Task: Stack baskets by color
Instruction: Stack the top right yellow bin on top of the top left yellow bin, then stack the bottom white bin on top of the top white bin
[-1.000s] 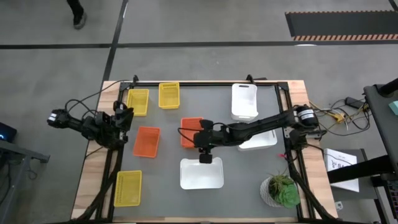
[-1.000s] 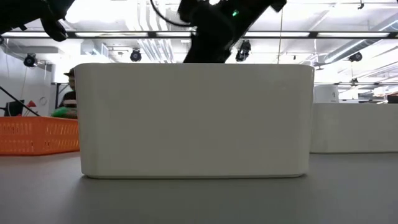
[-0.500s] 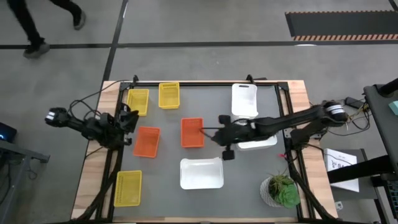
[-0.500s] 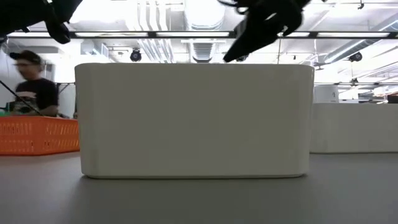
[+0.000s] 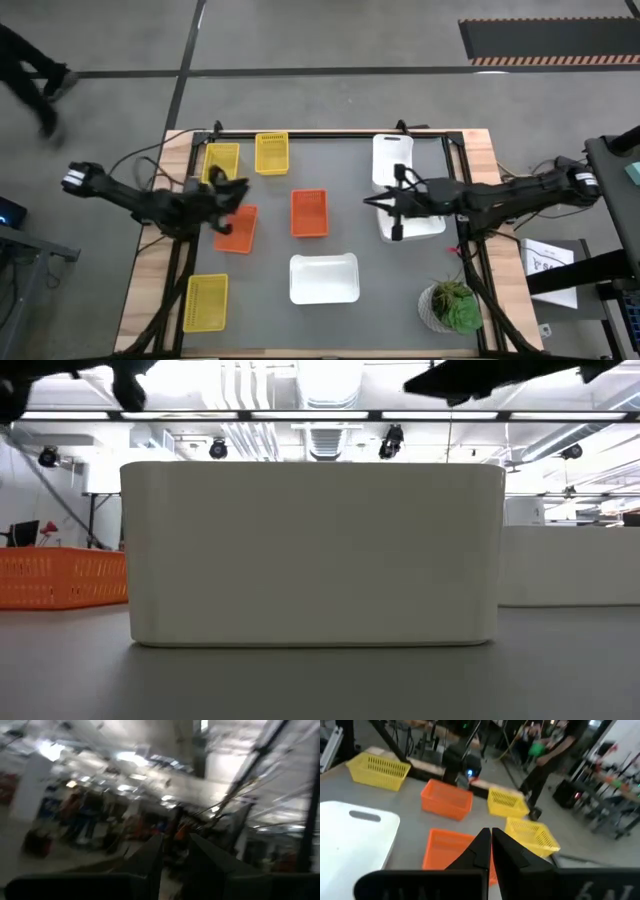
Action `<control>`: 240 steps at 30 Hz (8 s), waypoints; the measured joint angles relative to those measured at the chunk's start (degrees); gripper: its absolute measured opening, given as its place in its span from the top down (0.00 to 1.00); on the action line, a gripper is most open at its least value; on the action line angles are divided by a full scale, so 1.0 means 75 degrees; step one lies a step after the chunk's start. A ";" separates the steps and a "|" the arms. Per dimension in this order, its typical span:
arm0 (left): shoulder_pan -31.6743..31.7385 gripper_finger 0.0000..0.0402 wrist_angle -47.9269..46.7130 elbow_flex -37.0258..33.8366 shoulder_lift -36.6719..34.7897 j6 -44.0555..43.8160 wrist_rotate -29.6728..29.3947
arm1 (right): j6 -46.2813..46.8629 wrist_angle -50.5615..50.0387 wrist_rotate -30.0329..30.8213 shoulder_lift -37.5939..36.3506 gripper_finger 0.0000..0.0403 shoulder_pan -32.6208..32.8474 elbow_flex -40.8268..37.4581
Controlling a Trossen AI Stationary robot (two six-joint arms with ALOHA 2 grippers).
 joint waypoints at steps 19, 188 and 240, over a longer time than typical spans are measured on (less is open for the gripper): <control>0.1120 0.80 -0.9252 0.4122 0.2372 -0.6329 -0.2005 | -0.1009 -0.1115 0.0061 -0.1226 0.98 0.0000 -0.0083; 0.5976 0.71 -1.6972 0.5865 0.5683 -0.6055 0.0183 | 0.0545 -0.4184 0.0063 -0.2872 0.98 0.0003 -0.0138; 0.0903 0.71 -1.1779 0.5763 0.4712 -0.4835 0.0287 | 0.0196 -0.3130 -0.1680 -0.0598 0.71 0.0003 0.0411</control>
